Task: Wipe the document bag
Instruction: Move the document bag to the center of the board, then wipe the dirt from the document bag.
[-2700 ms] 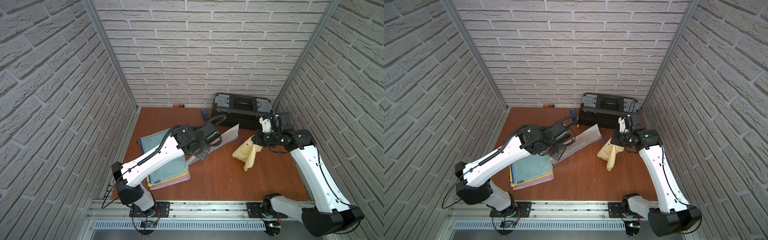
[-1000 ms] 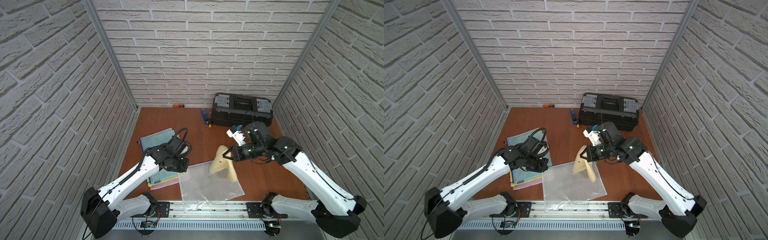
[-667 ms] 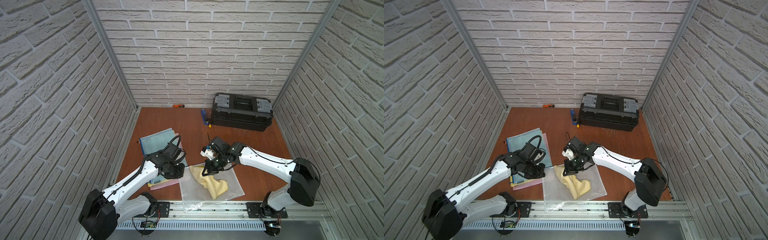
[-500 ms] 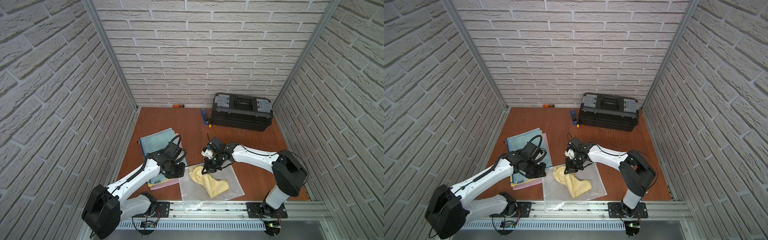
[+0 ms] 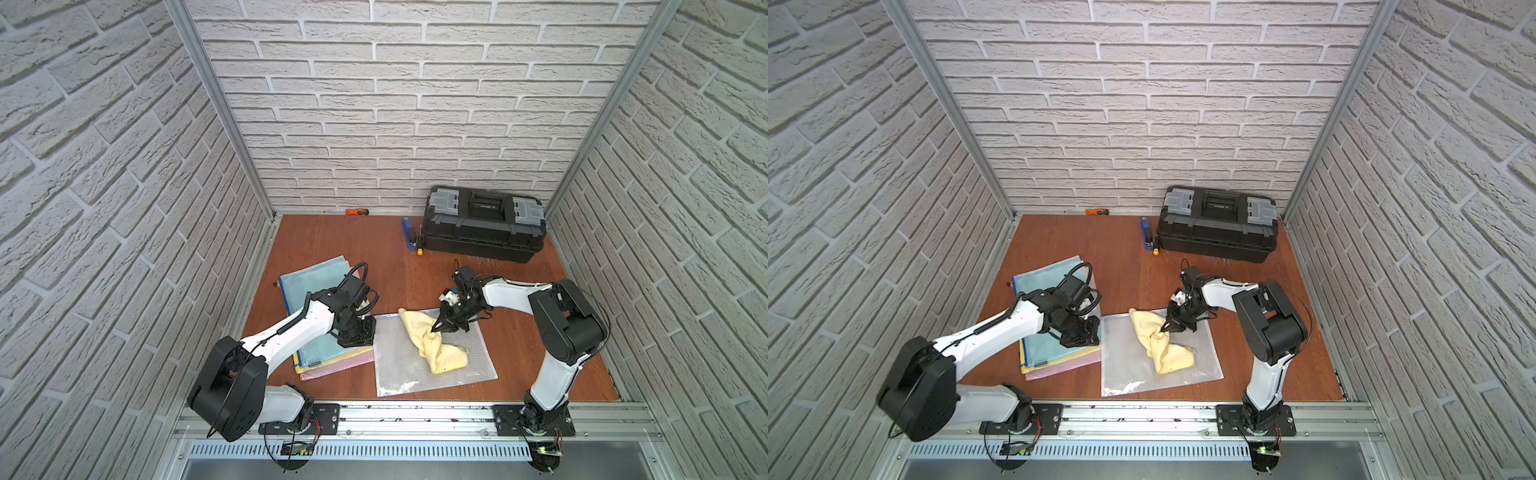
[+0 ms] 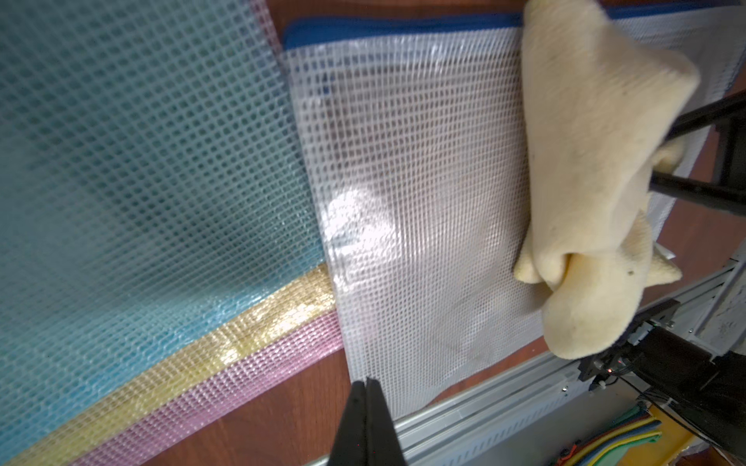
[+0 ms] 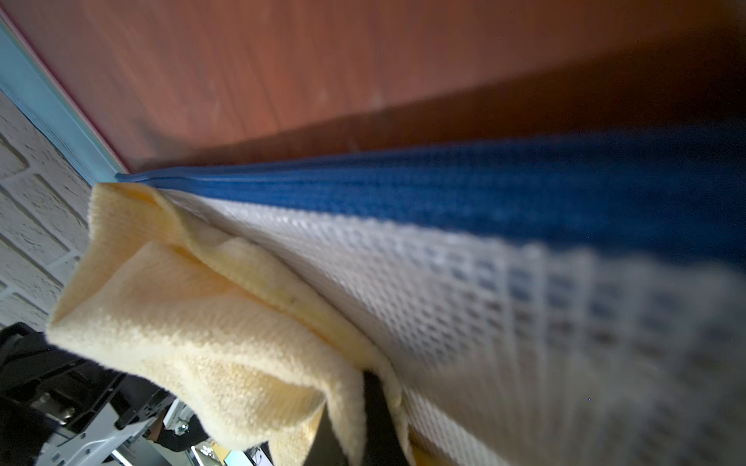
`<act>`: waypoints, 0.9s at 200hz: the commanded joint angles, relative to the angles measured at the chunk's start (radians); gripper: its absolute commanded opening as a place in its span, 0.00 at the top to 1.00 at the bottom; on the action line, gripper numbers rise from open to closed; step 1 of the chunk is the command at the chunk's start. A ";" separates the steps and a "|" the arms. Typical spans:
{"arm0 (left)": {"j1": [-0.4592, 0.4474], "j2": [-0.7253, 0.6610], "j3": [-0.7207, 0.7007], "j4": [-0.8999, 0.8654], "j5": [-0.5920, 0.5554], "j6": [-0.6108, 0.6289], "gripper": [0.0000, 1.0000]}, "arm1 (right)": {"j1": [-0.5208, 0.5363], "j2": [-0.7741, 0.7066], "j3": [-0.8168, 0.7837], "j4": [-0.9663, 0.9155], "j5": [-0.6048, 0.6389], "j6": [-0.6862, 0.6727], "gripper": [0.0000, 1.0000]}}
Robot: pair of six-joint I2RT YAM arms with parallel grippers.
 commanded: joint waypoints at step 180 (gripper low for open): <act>0.122 0.543 0.301 0.373 0.107 0.056 1.00 | -0.005 0.006 0.358 -0.329 0.226 -0.232 0.98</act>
